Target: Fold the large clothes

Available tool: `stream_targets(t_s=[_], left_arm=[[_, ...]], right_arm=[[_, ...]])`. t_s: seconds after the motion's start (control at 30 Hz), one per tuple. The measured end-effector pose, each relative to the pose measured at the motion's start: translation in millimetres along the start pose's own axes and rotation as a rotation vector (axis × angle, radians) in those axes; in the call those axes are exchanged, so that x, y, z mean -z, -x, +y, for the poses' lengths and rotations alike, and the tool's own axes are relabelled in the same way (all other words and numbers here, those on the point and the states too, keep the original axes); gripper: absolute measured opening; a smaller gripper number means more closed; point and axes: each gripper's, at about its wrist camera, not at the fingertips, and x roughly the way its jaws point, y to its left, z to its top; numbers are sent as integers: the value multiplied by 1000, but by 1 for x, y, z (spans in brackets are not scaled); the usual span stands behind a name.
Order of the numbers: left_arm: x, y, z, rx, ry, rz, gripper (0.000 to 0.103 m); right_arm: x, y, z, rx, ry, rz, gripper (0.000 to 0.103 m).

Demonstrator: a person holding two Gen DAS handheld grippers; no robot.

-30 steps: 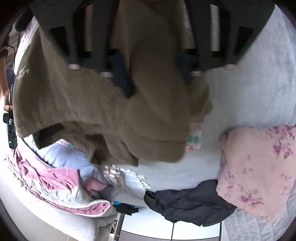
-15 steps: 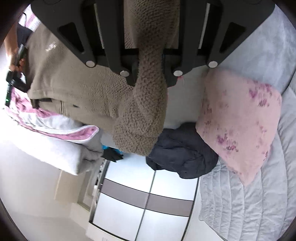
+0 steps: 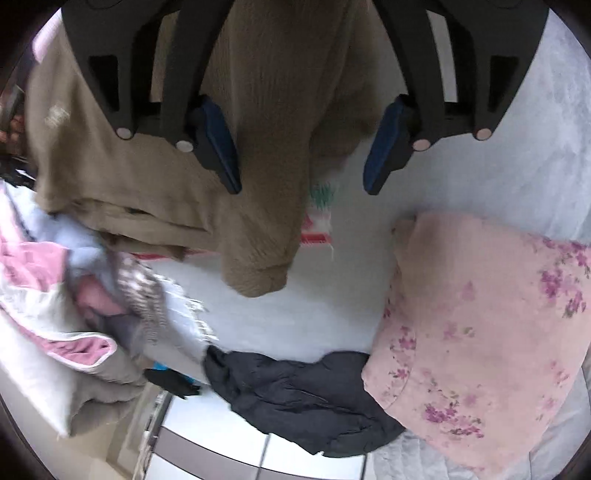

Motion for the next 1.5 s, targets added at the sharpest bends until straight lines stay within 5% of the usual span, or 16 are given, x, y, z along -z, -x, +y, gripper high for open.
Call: stream_targets(t_s=[0.27,0.43,0.57,0.63,0.77,0.83,0.93,1.07,1.23,1.33,1.43,1.47,1.5], left_arm=[[61,54,44,269,107,135,84],[106,26,57,358,178,325,84],[128,-4,74,515,380,363,87],[134,-8,78,603,458,331,72],[133,20,64,557,446,221,39],[123,48,58,593,457,144,33],[102,99,31,590,376,48,31],[93,175,5,585,245,-14,31],[133,243,28,563,195,26,33],[179,230,46,512,185,121,38],[223,182,54,306,132,295,46],[236,168,58,234,126,338,51],[237,167,61,246,130,315,55]], right_arm=[[53,21,-68,-261,-114,171,76],[86,-5,-74,-383,-177,342,86],[96,-25,-76,-474,-278,360,88],[98,-27,-75,-513,-293,350,85],[100,-11,-66,-523,-307,295,51],[98,20,-52,-499,-268,231,39],[91,71,-24,-534,-206,163,35],[97,142,7,-558,-108,121,35],[132,176,-16,-562,-102,196,37],[170,156,-36,-498,-108,287,45],[207,115,-55,-289,-120,422,61],[212,109,-63,-295,-143,422,66],[210,110,-66,-322,-158,399,72]])
